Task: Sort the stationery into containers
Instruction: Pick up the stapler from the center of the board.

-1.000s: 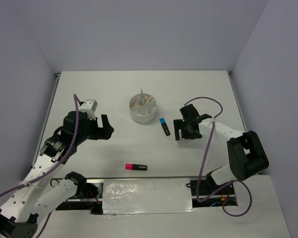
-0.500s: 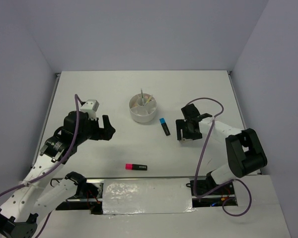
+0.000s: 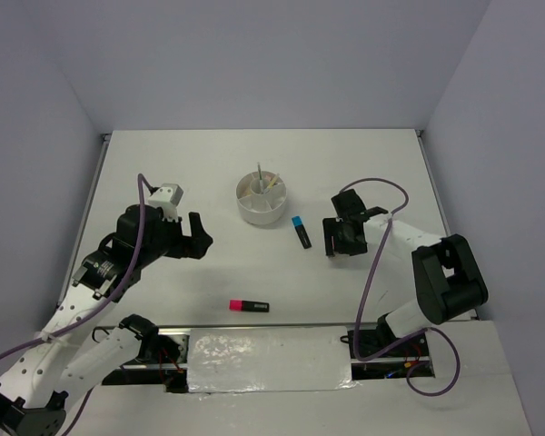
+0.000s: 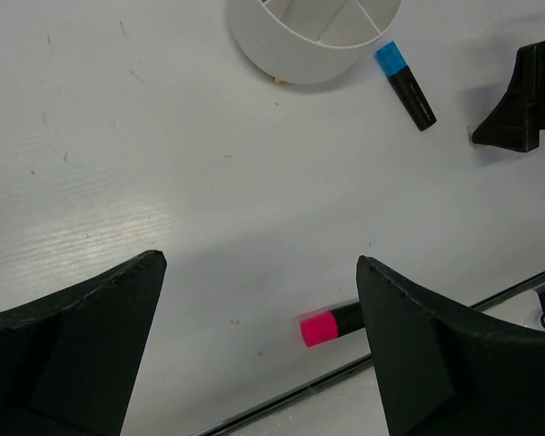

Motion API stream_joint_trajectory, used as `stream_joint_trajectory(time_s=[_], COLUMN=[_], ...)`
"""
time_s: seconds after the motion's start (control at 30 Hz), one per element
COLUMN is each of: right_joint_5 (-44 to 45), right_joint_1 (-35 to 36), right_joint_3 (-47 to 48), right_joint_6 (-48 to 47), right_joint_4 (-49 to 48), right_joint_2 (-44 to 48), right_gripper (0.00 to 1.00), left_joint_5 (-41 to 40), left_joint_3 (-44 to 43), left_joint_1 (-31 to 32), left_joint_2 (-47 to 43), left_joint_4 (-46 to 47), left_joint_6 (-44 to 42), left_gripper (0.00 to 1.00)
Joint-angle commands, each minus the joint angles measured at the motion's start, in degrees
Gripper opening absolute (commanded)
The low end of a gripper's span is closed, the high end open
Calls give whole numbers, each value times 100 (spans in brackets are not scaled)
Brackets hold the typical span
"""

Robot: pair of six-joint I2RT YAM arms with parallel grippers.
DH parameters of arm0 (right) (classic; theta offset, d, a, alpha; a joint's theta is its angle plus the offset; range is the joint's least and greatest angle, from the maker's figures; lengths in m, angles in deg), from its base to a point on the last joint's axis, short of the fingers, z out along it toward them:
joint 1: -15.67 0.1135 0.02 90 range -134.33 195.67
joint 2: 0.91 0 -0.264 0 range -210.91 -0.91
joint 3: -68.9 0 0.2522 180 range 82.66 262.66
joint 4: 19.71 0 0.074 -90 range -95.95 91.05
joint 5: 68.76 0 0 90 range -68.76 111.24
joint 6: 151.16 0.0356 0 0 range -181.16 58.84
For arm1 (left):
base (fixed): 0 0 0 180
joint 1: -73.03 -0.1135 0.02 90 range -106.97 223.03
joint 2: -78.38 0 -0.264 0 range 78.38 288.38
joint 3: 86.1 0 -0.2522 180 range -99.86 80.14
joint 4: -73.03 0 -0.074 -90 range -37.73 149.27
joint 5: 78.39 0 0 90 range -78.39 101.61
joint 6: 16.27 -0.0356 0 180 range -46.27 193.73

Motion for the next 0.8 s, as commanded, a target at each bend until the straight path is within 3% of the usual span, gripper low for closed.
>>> stream_joint_trajectory(time_s=[0.0, 0.13, 0.23, 0.27, 0.37, 0.57, 0.7, 0.77], right_joint_5=[21, 12, -49, -58, -250, -1051, -1095, -1515], right_joint_1=[-45, -37, -28, -28, -19, 655, 1053, 1079], right_joint_3=[198, 242, 216, 216, 234, 321, 707, 708], right_joint_6=[-44, -53, -79, -88, -166, -439, -922, -1202], right_joint_4=[-21, -4, -73, -91, -144, -837, -1232, -1775], right_joint_2=[-81, -221, -143, -108, 164, 1315, 1395, 1378], right_gripper=[72, 73, 64, 53, 39, 38, 38, 39], left_joint_5=[89, 80, 80, 80, 80, 80, -86, -105], left_joint_3=[-38, -20, -29, -29, -29, -38, -29, -20], left_joint_1=[45, 72, 81, 89, 98, 89, 98, 107], left_joint_2=[-42, -78, -69, -60, -60, -51, -95, -122], left_joint_4=[245, 245, 236, 236, 236, 236, 227, 236], left_joint_6=[-90, -89, -81, -81, -81, -72, -46, -37], left_gripper=[99, 99, 99, 99, 99, 99, 99, 99])
